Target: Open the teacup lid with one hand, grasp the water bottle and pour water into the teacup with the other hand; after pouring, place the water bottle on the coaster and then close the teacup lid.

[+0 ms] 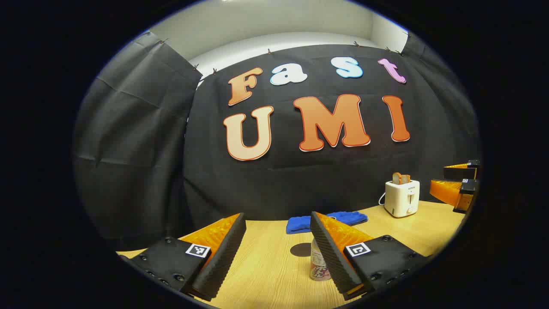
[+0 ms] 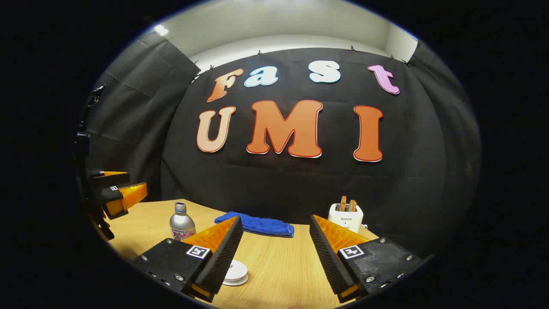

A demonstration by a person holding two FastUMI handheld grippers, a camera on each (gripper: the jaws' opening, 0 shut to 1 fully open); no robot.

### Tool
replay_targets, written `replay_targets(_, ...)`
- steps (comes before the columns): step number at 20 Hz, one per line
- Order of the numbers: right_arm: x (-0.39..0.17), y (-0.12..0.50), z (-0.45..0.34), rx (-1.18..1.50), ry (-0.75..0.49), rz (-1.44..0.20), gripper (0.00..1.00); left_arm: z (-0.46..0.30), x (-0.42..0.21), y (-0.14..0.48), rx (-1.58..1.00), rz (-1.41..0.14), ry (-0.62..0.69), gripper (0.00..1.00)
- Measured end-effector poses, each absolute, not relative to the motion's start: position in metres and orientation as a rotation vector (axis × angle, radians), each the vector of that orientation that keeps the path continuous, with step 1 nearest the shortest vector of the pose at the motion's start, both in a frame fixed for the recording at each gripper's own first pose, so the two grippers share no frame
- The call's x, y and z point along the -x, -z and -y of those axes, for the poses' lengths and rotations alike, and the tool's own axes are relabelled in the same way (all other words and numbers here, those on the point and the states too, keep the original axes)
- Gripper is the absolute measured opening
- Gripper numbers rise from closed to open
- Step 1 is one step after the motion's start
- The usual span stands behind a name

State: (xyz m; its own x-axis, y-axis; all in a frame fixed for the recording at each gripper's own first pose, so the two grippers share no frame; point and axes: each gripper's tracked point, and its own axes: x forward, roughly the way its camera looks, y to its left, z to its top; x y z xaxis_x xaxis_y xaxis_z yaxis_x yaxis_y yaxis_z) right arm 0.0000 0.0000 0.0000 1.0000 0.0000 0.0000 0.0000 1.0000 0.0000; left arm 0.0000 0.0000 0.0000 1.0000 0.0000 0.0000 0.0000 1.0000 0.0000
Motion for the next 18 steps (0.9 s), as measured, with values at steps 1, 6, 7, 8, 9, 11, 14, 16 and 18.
replay_targets(1, 0.000, 0.000, 0.000, 0.001, 0.000, -0.002, 0.94, 0.001, -0.001, 0.000, 0.002, -0.005, 0.002, 1.00)
replay_targets(6, 0.002, 0.006, -0.001, -0.003, -0.012, -0.021, 0.94, 0.002, 0.001, 0.006, 0.000, -0.020, 0.001, 1.00)
replay_targets(7, 0.002, 0.007, -0.001, -0.006, -0.013, -0.023, 0.94, 0.003, 0.001, 0.006, 0.000, -0.022, 0.000, 1.00)
replay_targets(8, 0.000, 0.008, -0.001, -0.010, -0.014, -0.026, 0.94, 0.003, 0.000, 0.008, 0.002, -0.024, -0.001, 1.00)
replay_targets(9, 0.000, 0.008, -0.001, -0.013, -0.016, -0.027, 0.94, 0.003, 0.001, 0.008, 0.004, -0.024, 0.000, 1.00)
replay_targets(11, 0.000, 0.010, 0.000, -0.016, -0.021, -0.031, 0.94, 0.004, 0.000, 0.008, 0.006, -0.023, 0.000, 1.00)
replay_targets(14, -0.001, 0.015, -0.004, -0.018, -0.029, -0.041, 0.94, 0.006, -0.002, 0.009, 0.011, -0.028, 0.004, 1.00)
replay_targets(16, -0.002, 0.018, -0.008, -0.024, -0.041, -0.050, 0.94, 0.005, 0.000, 0.011, 0.009, -0.031, 0.003, 1.00)
replay_targets(18, -0.004, 0.024, -0.013, -0.033, -0.057, -0.064, 0.94, 0.006, 0.000, 0.015, 0.006, -0.038, 0.005, 1.00)
